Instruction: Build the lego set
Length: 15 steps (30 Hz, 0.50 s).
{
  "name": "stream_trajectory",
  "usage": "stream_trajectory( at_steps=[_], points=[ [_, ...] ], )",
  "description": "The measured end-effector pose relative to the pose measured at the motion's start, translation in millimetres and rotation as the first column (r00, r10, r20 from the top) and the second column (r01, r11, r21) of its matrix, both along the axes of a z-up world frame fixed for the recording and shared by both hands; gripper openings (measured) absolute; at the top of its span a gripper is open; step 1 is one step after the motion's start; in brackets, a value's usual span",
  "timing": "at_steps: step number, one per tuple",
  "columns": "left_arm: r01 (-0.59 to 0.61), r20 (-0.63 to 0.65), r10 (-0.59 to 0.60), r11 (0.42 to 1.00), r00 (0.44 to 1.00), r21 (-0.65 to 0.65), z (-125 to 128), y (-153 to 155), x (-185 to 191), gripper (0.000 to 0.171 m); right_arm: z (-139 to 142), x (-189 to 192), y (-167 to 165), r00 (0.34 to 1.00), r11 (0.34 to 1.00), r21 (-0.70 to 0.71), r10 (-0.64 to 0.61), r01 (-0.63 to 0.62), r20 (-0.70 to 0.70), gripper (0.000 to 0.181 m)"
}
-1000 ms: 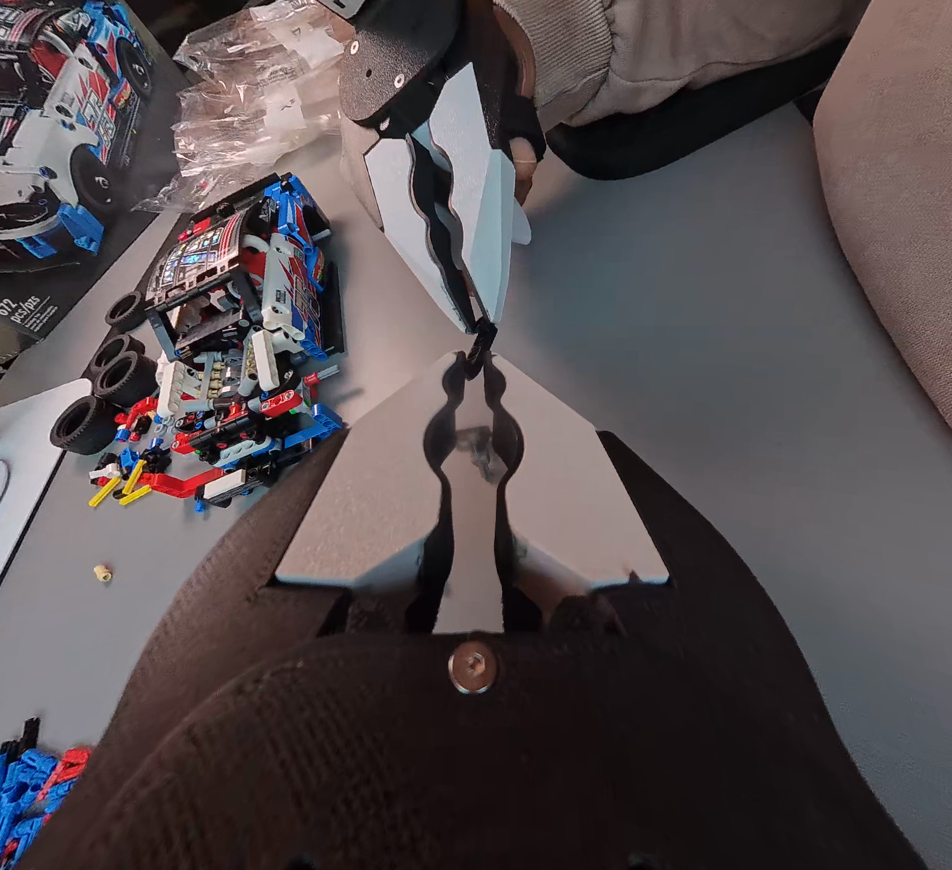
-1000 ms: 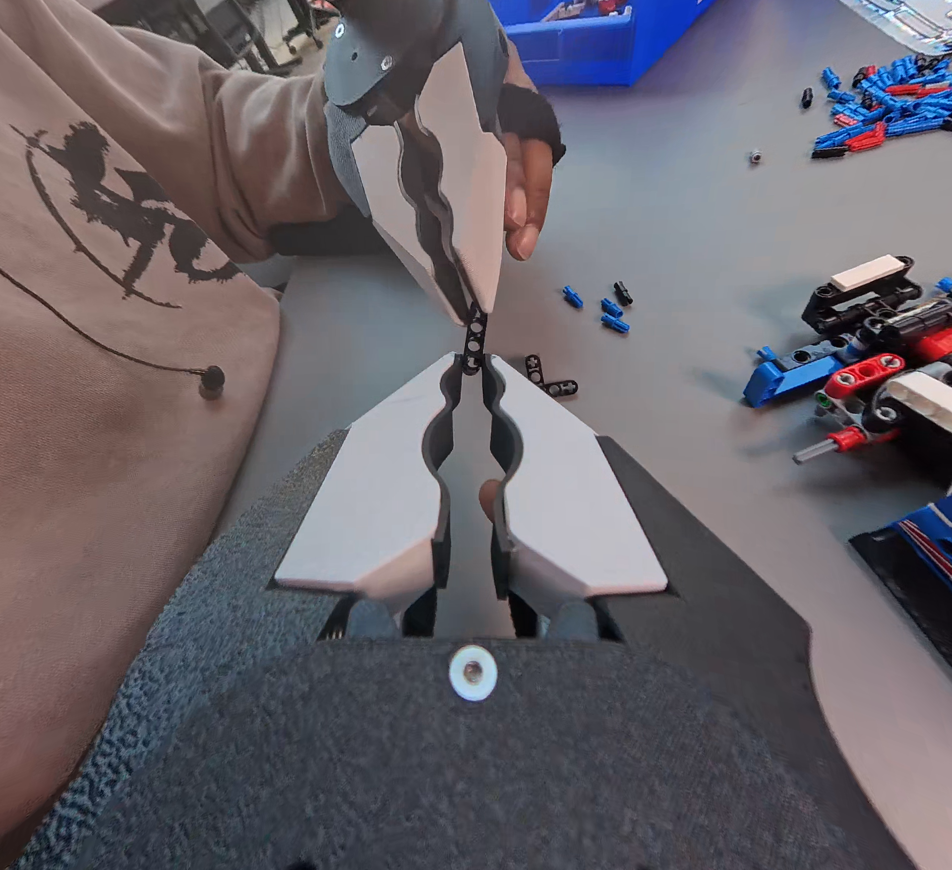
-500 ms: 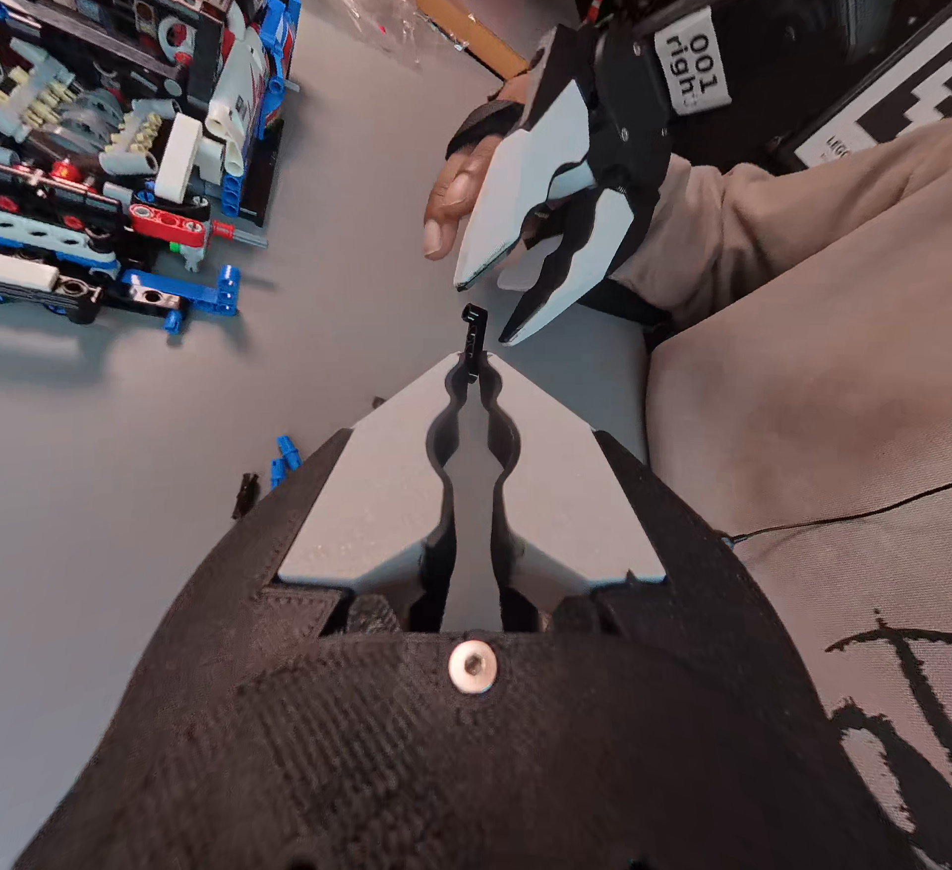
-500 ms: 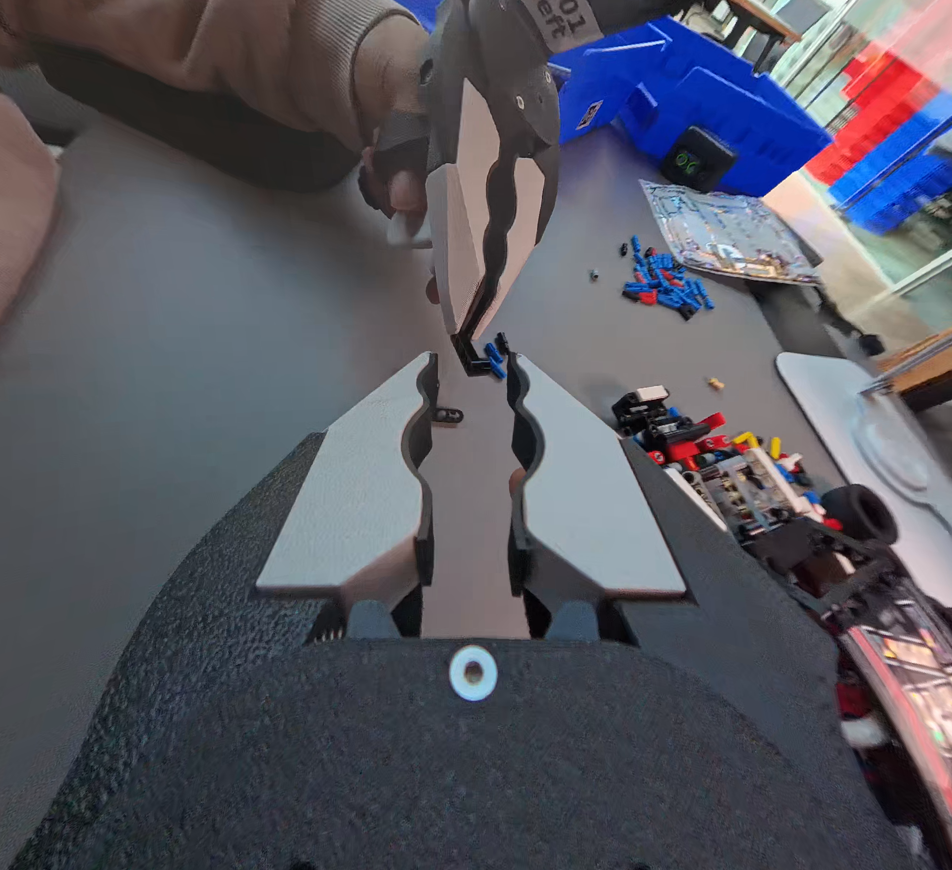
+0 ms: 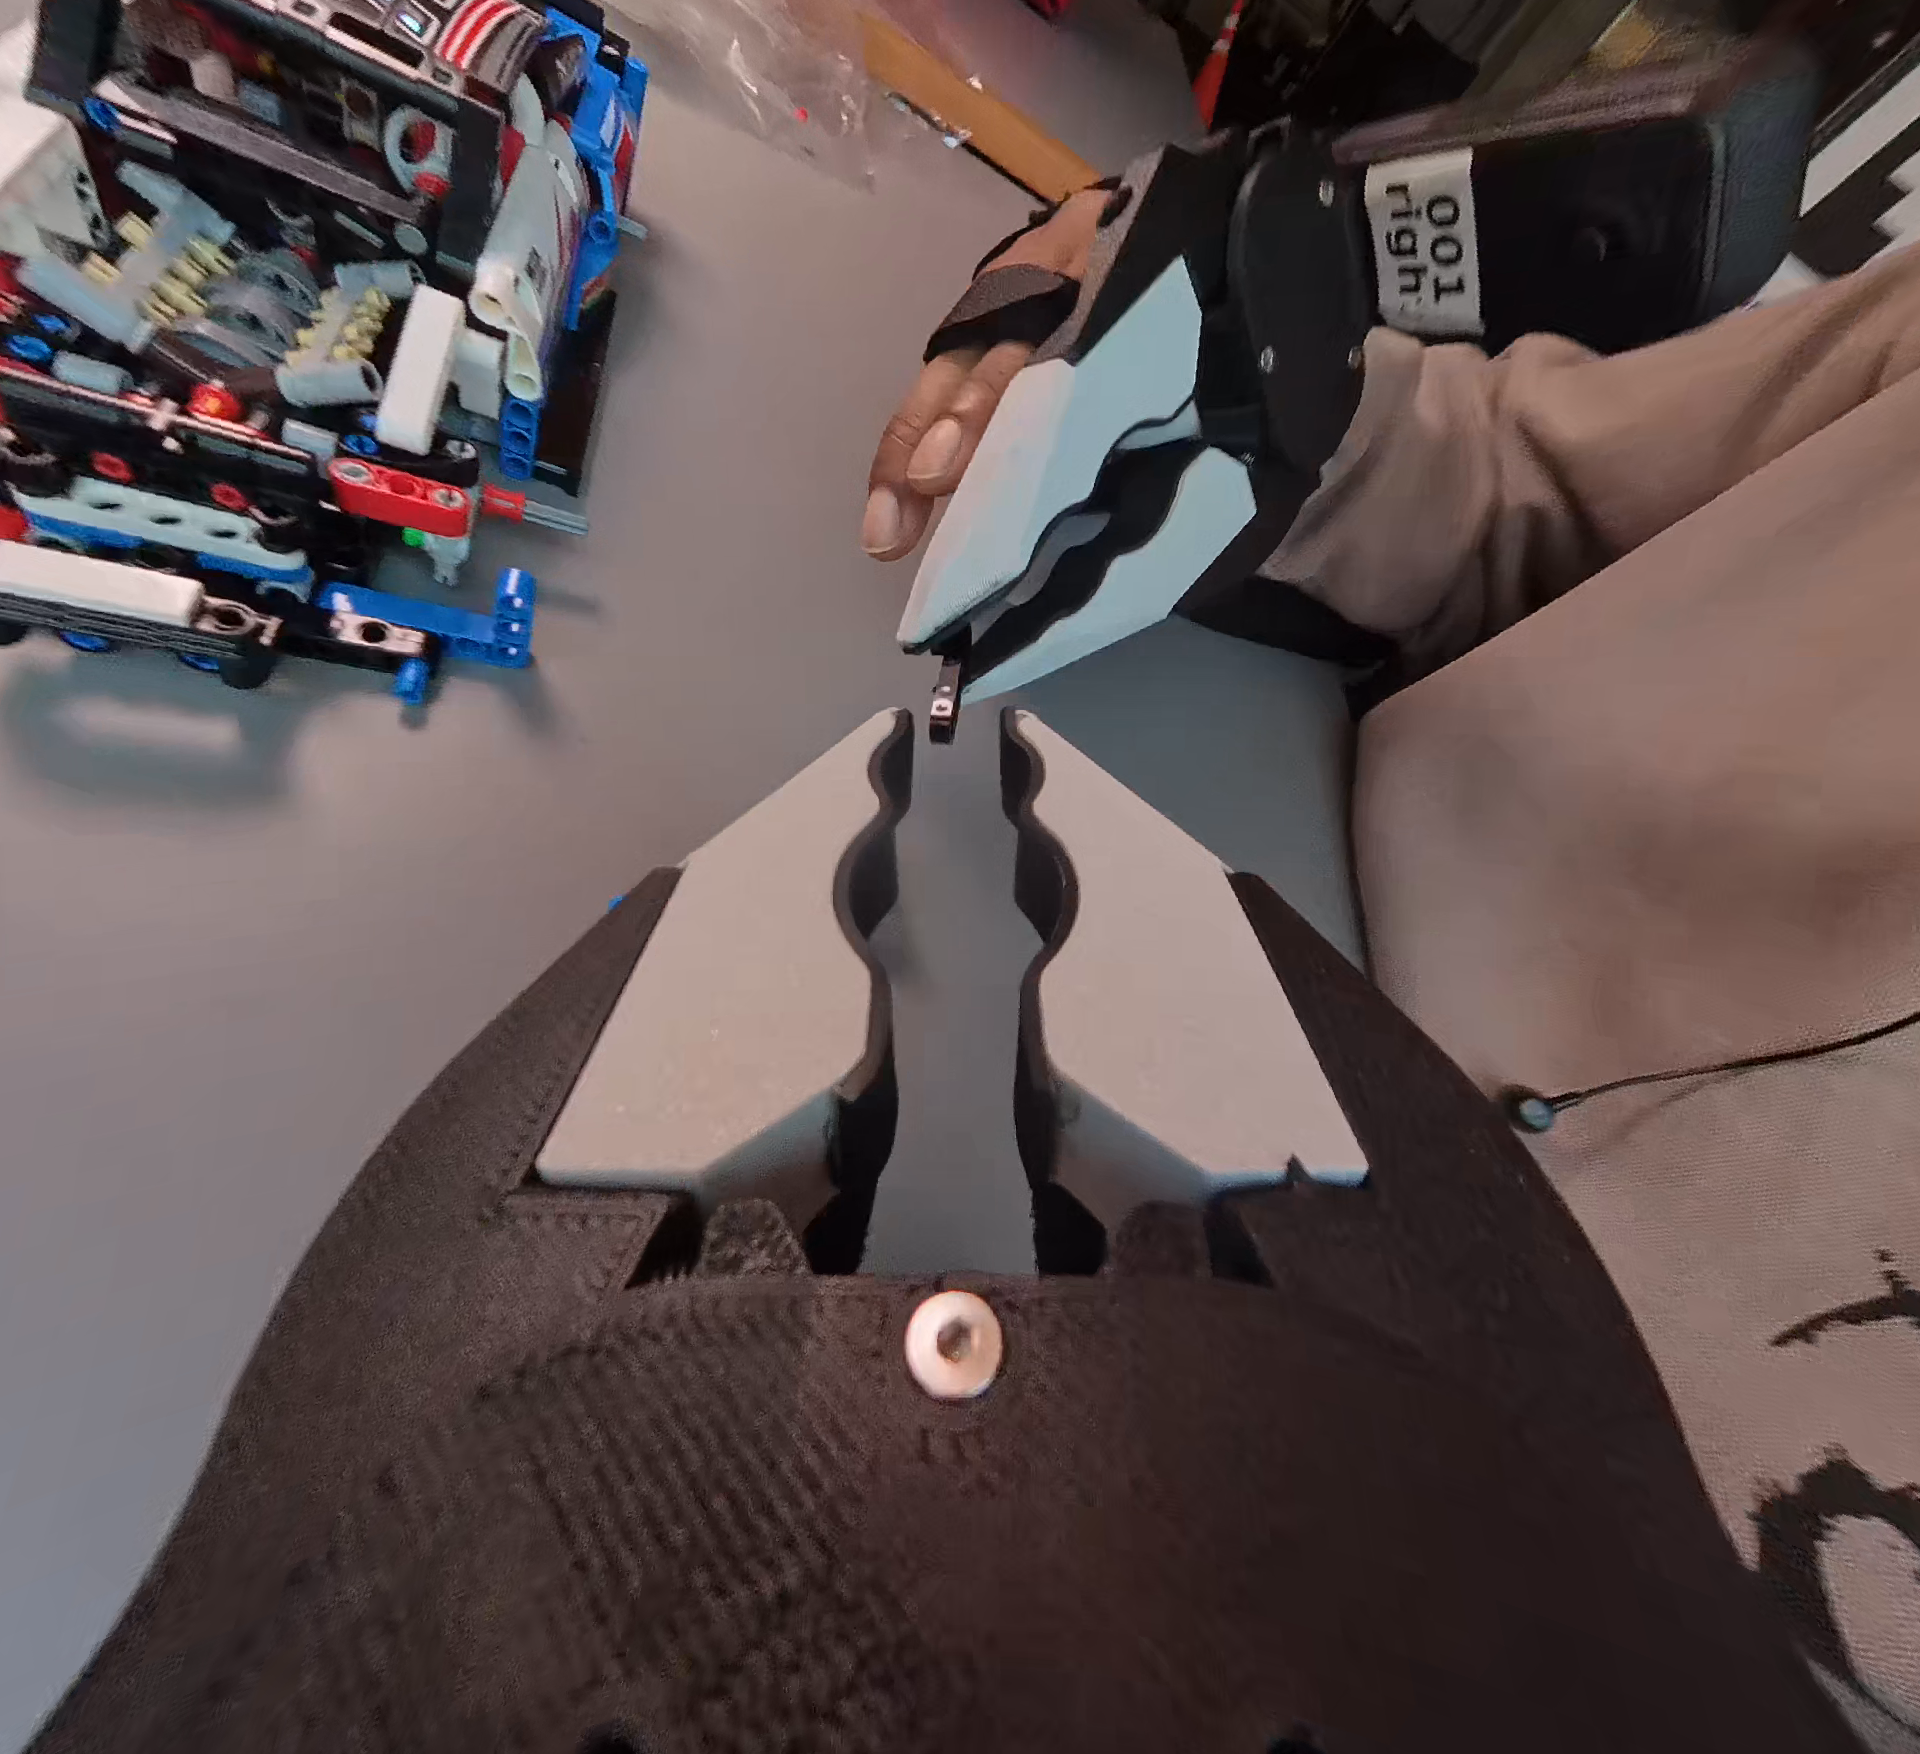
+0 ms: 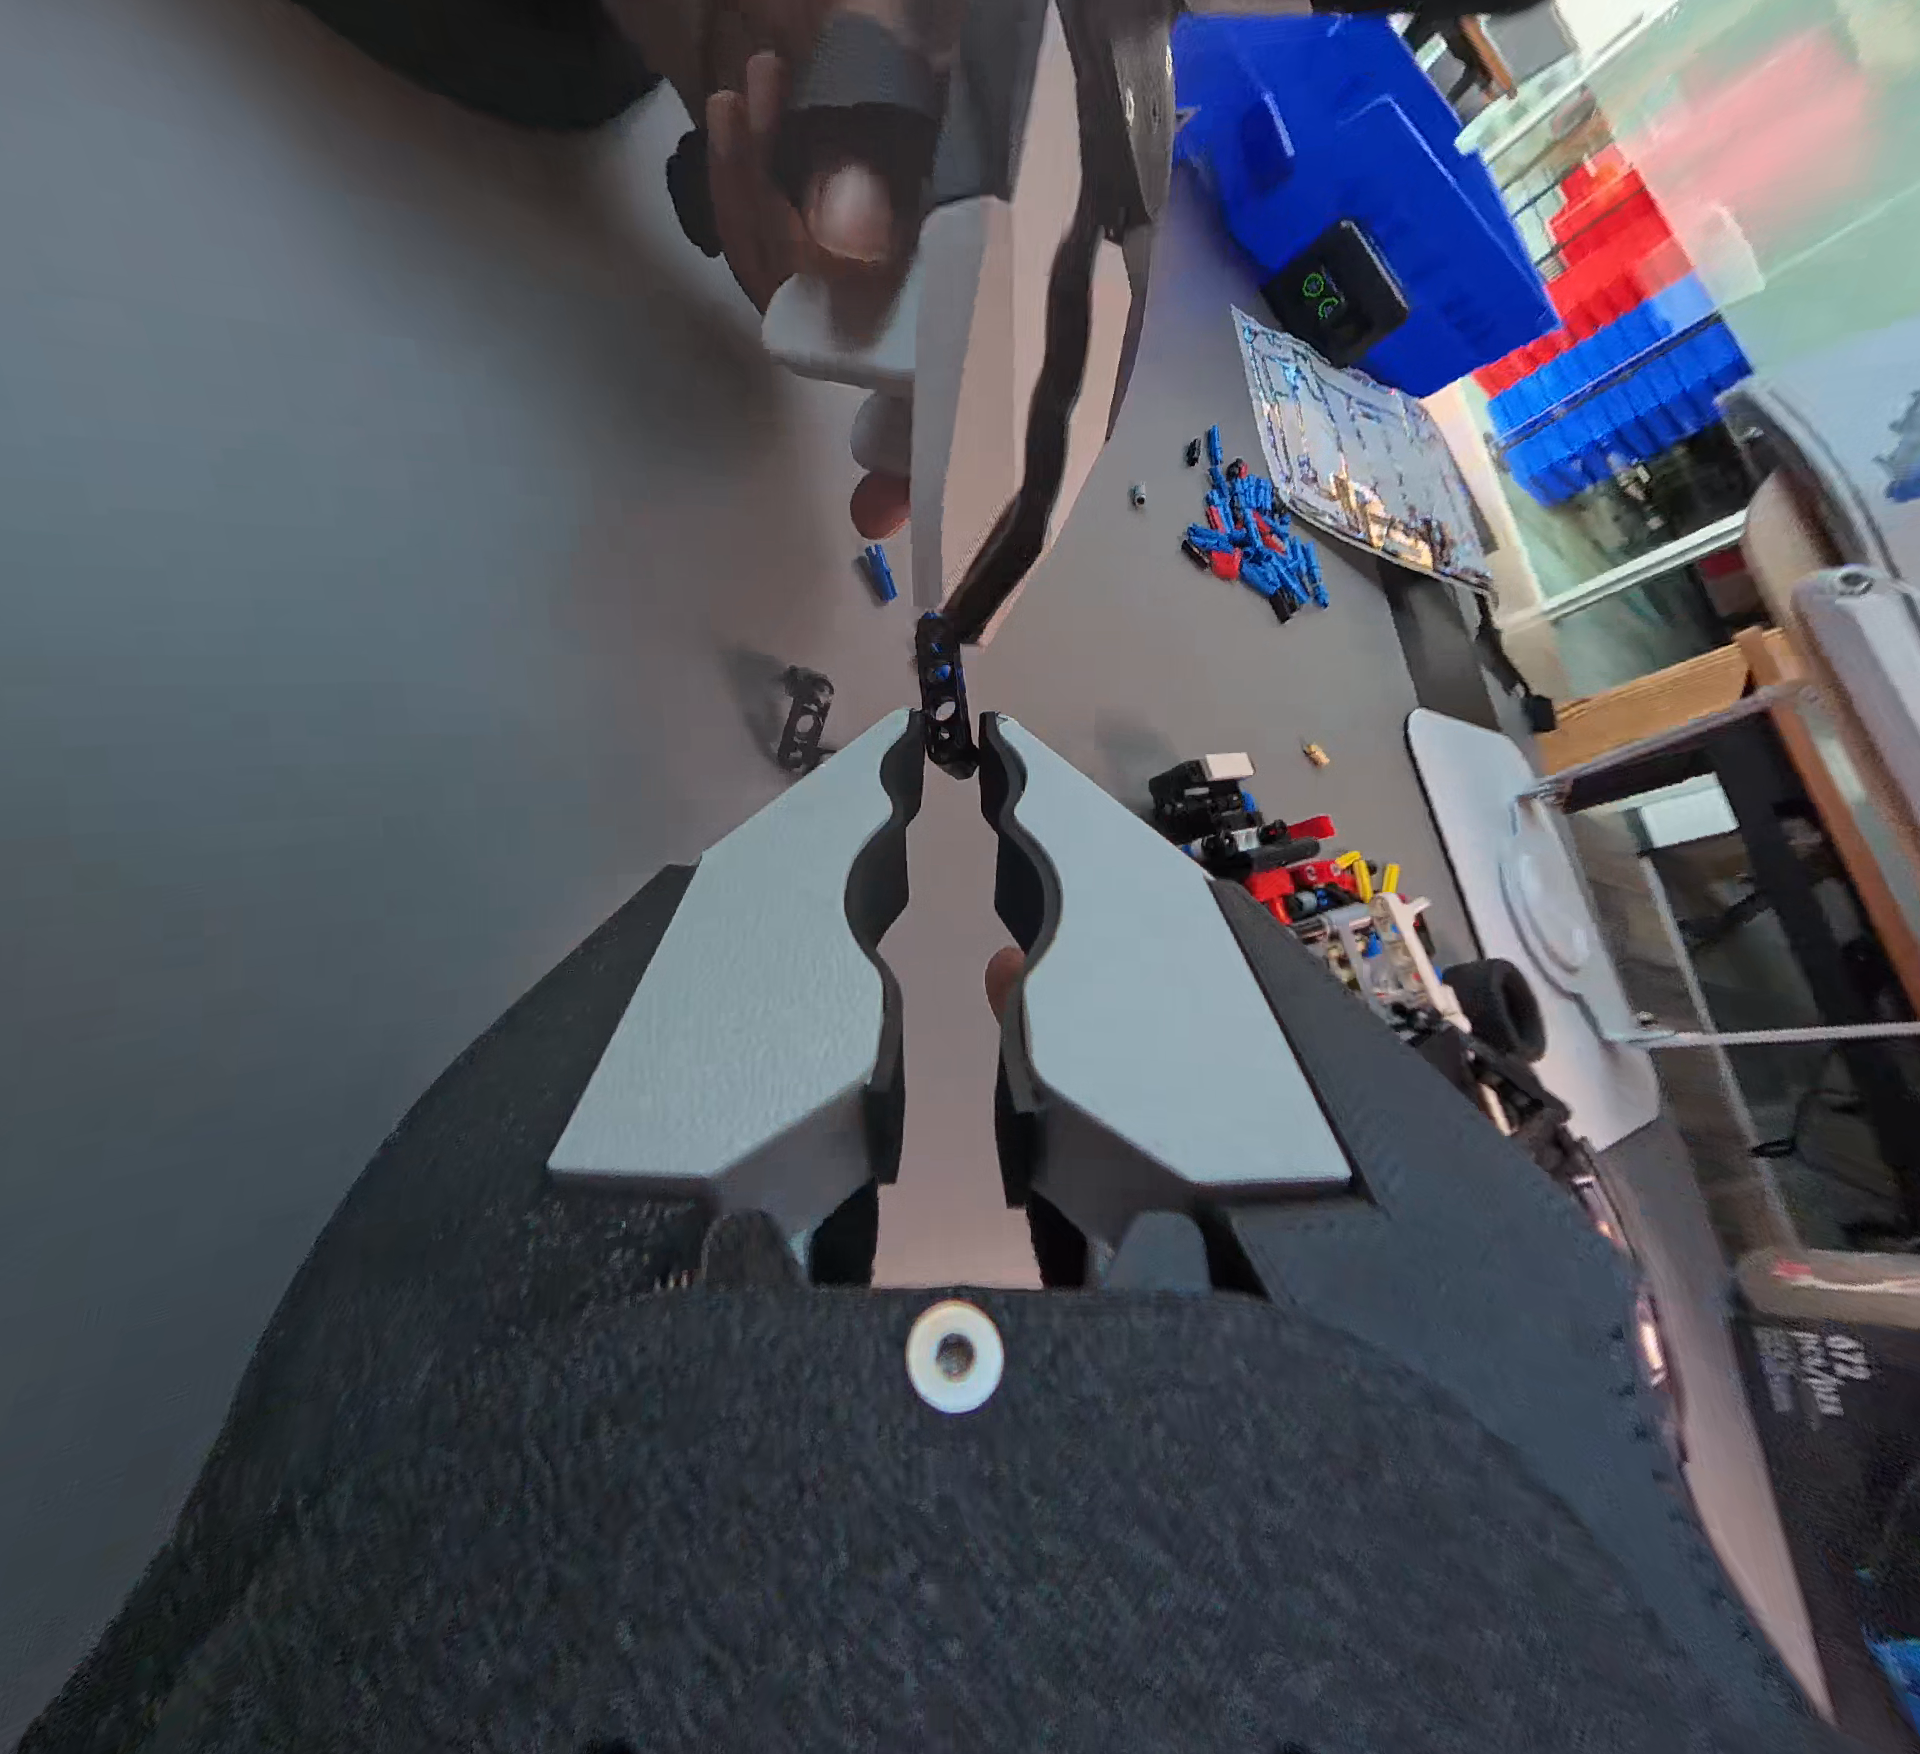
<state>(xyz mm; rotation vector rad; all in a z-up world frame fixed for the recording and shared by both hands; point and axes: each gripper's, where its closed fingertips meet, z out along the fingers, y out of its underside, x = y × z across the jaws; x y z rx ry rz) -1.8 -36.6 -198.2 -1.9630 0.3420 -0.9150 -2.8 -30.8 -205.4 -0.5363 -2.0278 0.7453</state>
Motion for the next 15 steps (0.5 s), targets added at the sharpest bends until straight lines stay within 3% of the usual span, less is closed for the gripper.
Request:
stream_trajectory(
  at_steps=[3,7,15],
  points=[
    [-0.008,-0.242,0.022,0.998,0.970,0.062,-14.2,0.2,-9.9,0.024,1.2,-1.1,11.3,0.998,0.989,-0.139,-0.035,0.041,0.044,0.008],
    [0.053,-0.476,-0.025,0.998,0.879,0.046,-40.3,-5.1,-11.4,0.027,7.0,-2.5,20.5,0.994,0.957,-0.278,-0.066,0.088,0.087,0.007],
    [0.121,-0.619,-0.079,0.992,0.781,0.027,-57.5,-9.9,-4.3,0.026,6.1,-1.9,25.6,0.983,0.911,-0.392,-0.069,0.130,0.168,0.007]
  ],
)
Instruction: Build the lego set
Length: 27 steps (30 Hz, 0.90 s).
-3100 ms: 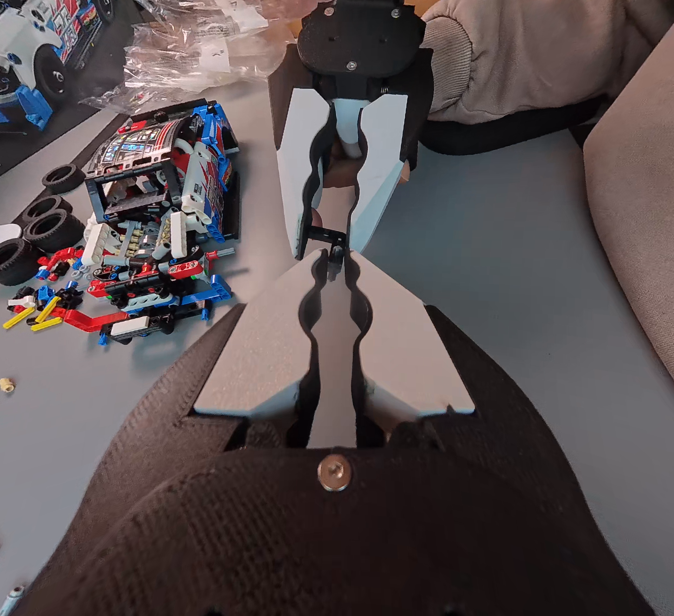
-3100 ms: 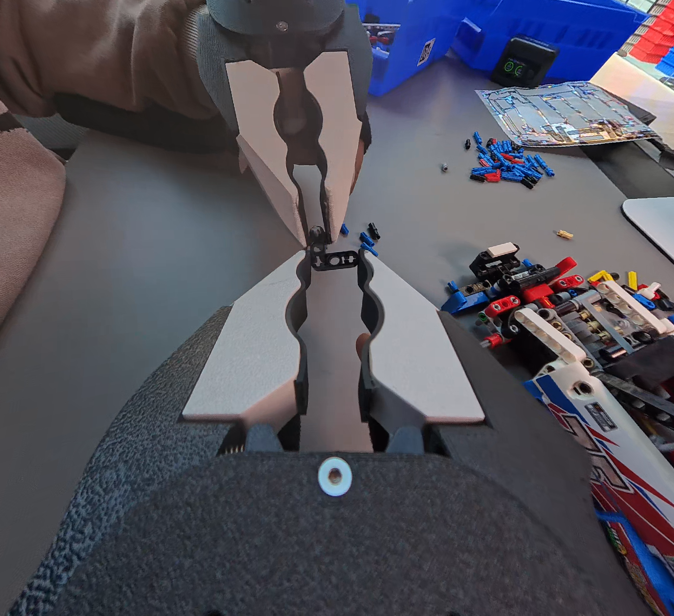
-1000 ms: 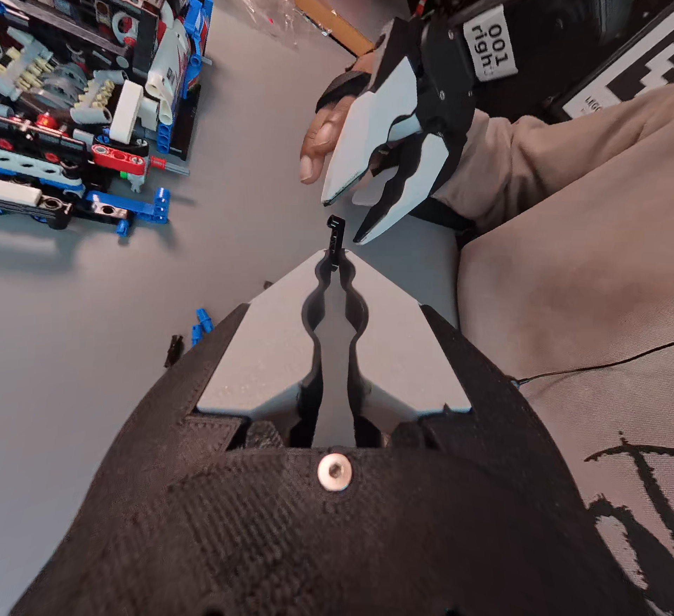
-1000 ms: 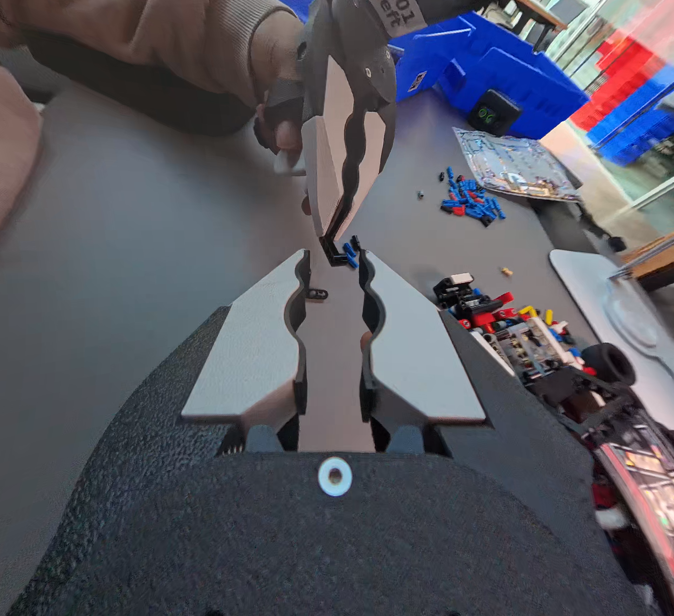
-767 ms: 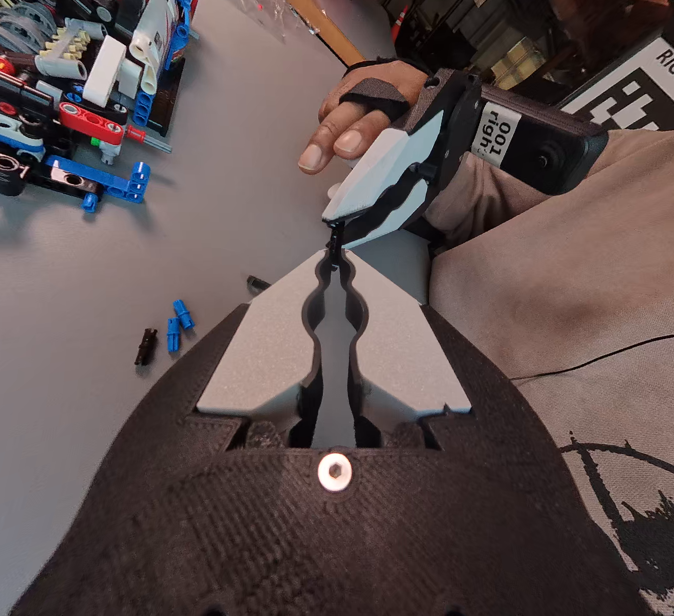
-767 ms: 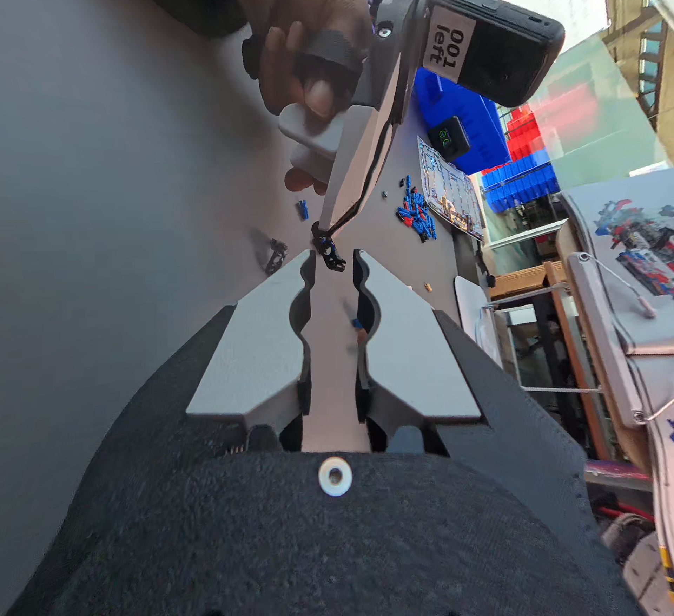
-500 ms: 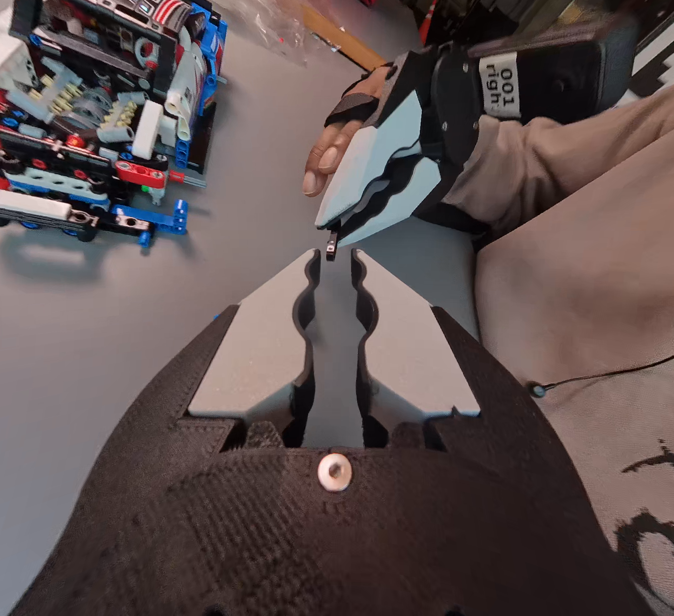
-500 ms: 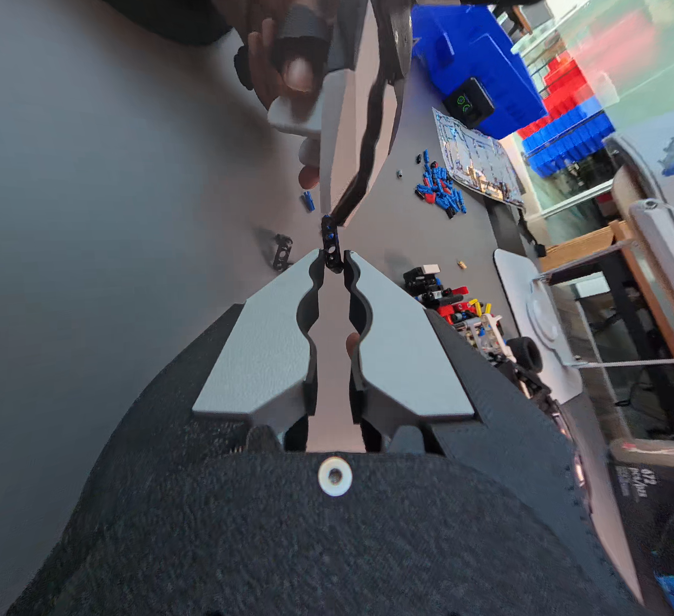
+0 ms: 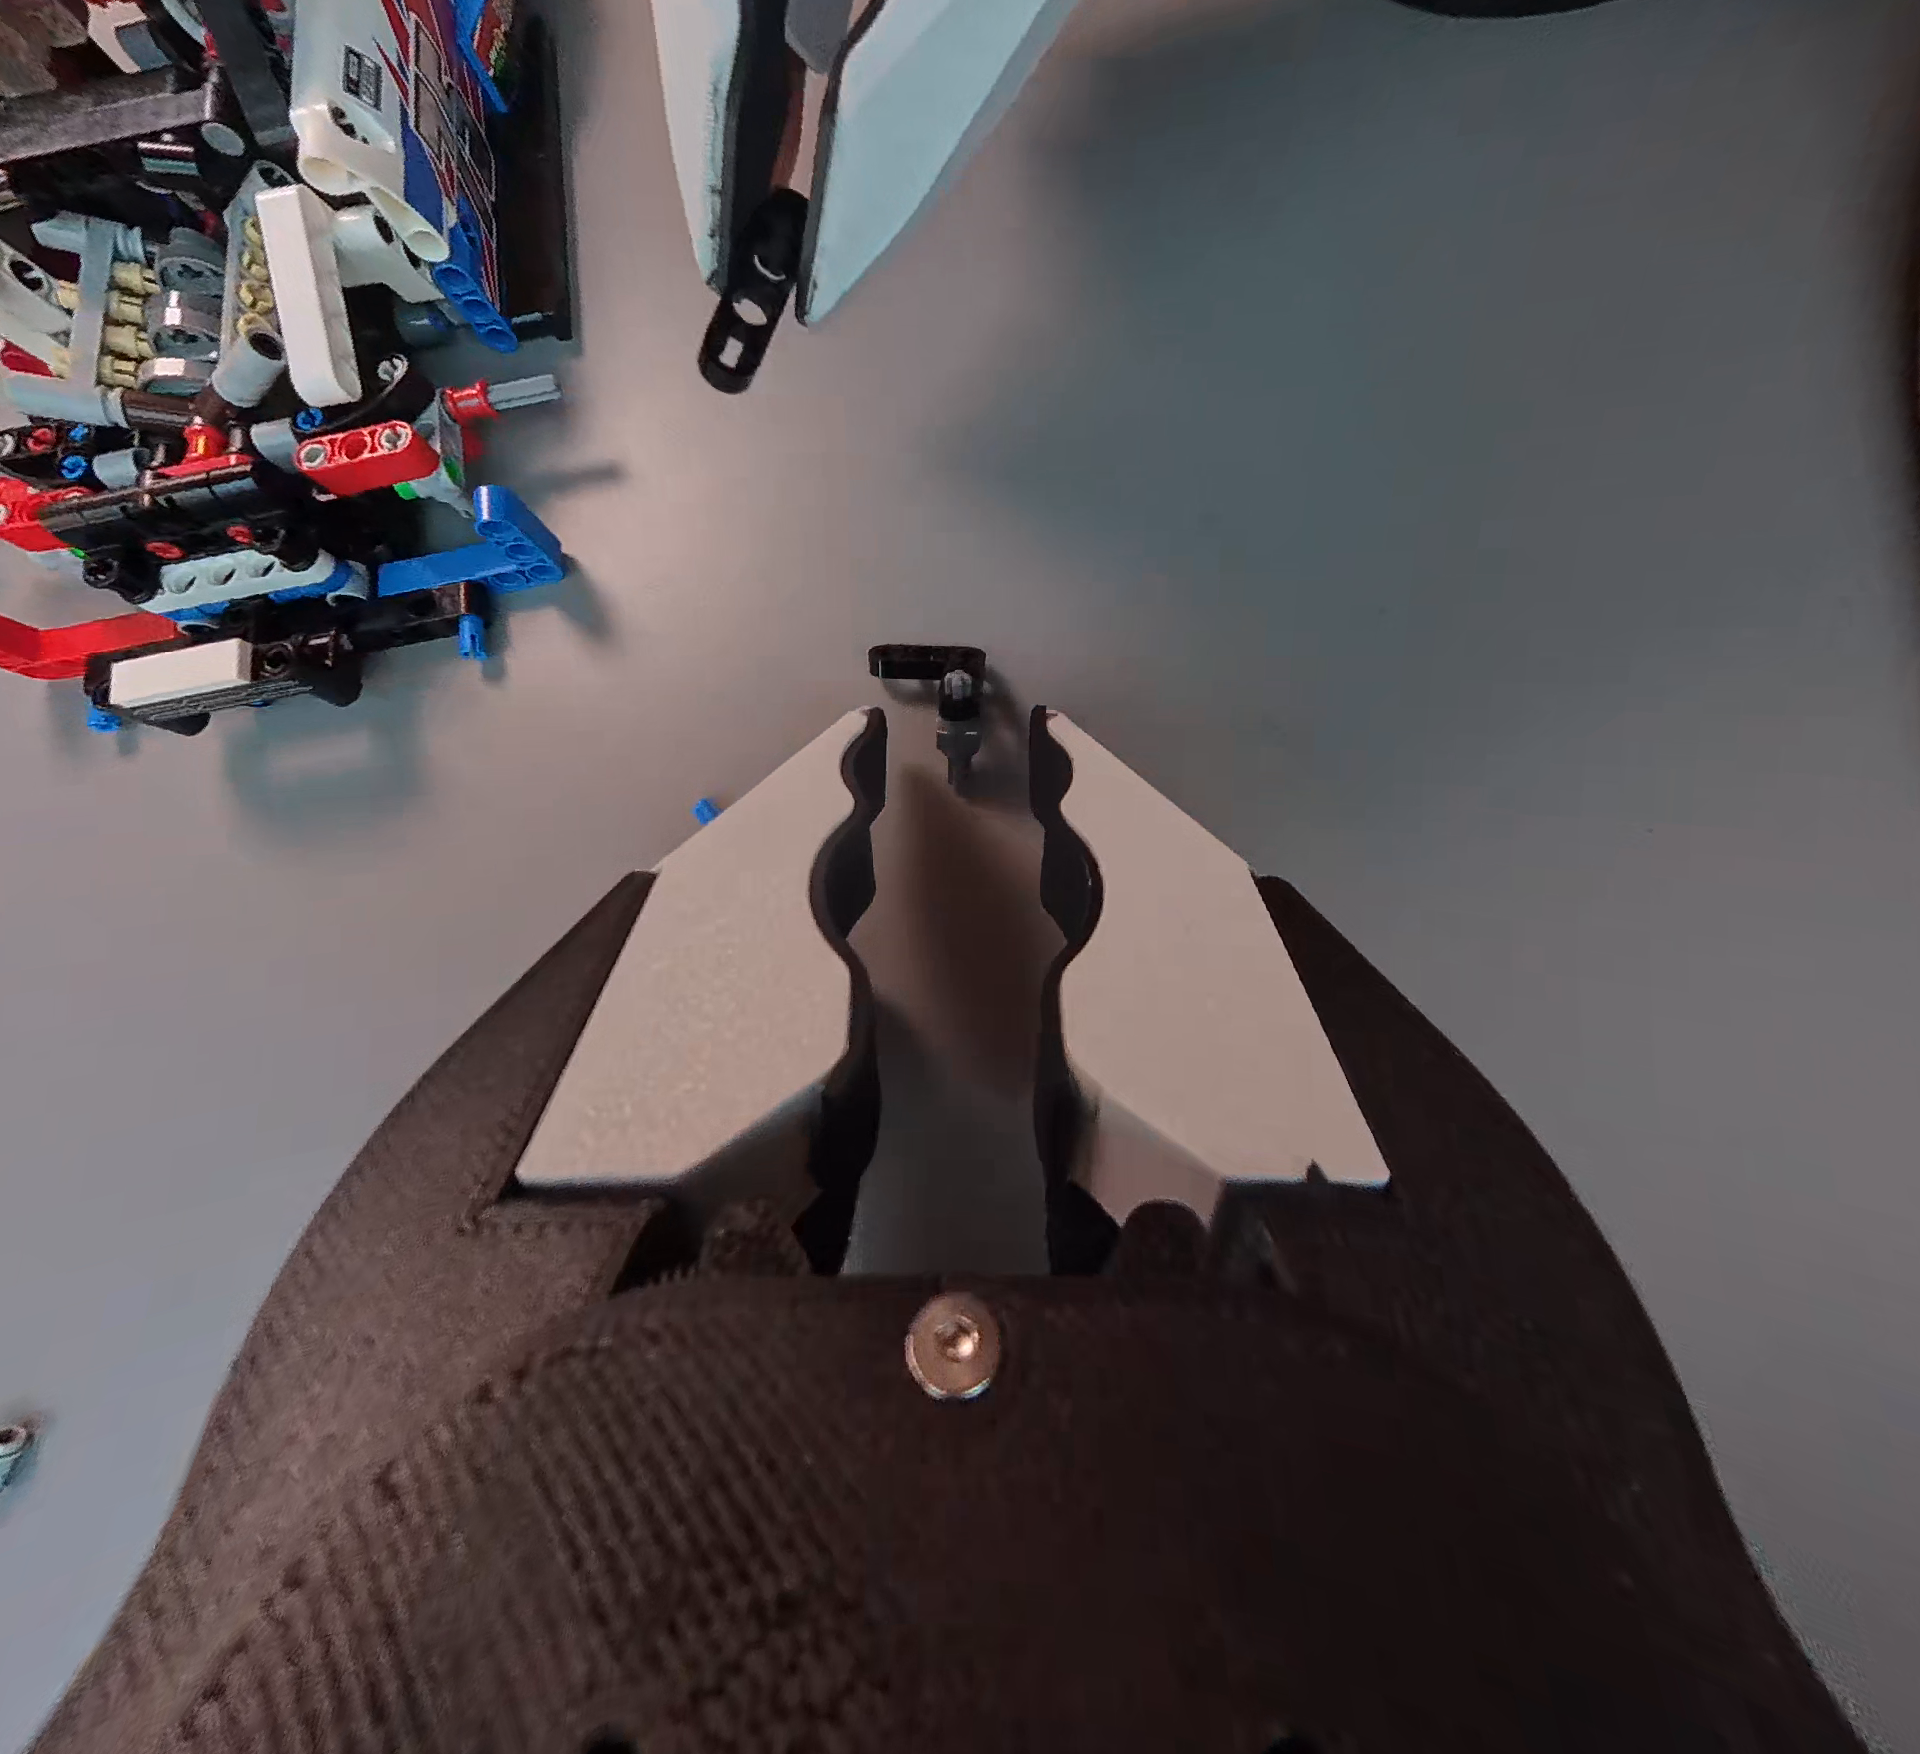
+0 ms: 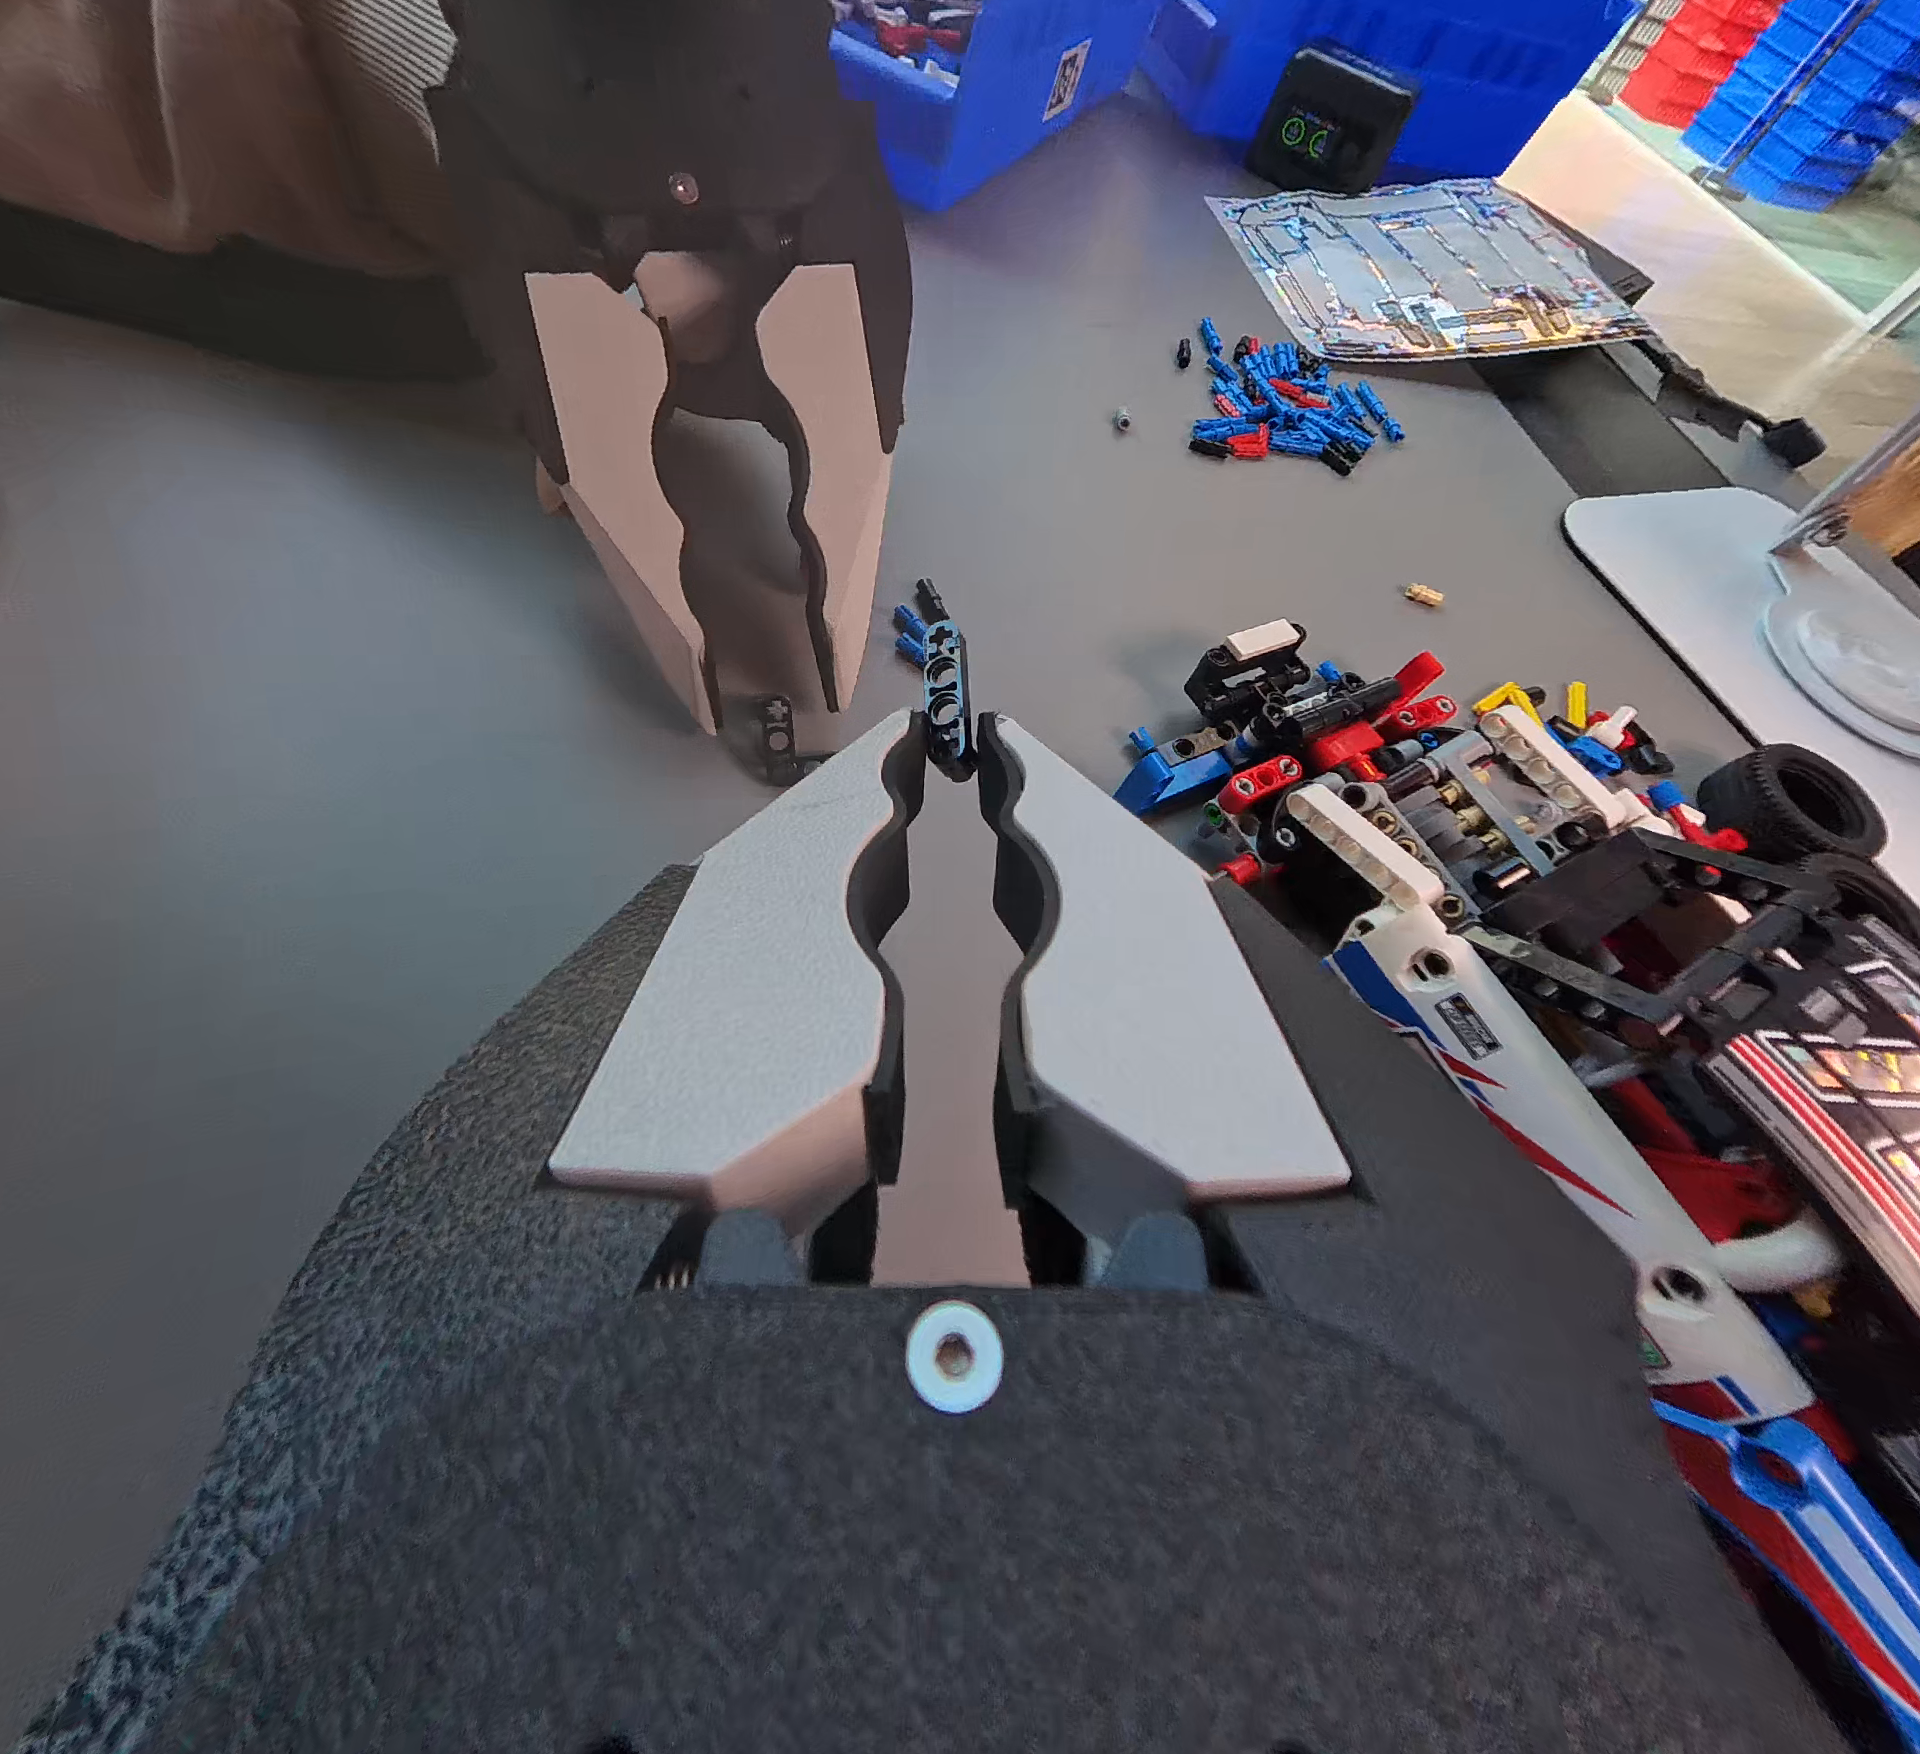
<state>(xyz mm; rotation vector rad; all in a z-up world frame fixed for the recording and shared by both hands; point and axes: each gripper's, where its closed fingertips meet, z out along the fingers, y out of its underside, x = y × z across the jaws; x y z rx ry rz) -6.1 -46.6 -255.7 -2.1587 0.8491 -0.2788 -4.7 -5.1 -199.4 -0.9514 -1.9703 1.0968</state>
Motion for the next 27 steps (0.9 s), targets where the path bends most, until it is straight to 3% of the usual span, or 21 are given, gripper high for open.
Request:
stream_trajectory(
  at_steps=[9,13,23,27],
  points=[
    [0.023,-0.066,-0.020,0.999,0.998,0.033,-3.5,2.2,5.7,0.007,-2.6,-0.7,1.0,1.000,1.000,-0.021,-0.005,0.006,0.020,0.006],
    [0.027,-0.077,-0.024,0.999,0.997,0.045,-2.8,3.5,5.8,0.006,0.2,-0.4,-0.1,1.000,0.999,-0.040,0.001,-0.001,0.012,0.006],
    [-0.026,0.058,0.012,0.967,0.998,0.252,39.3,17.7,2.4,0.006,16.0,1.6,-0.1,1.000,0.990,-0.139,0.012,-0.015,-0.024,0.005],
    [-0.034,0.116,0.004,0.964,0.993,0.262,47.7,16.9,3.7,0.006,20.8,3.9,-5.0,0.999,0.981,-0.190,0.039,-0.044,-0.026,0.005]
  ],
)
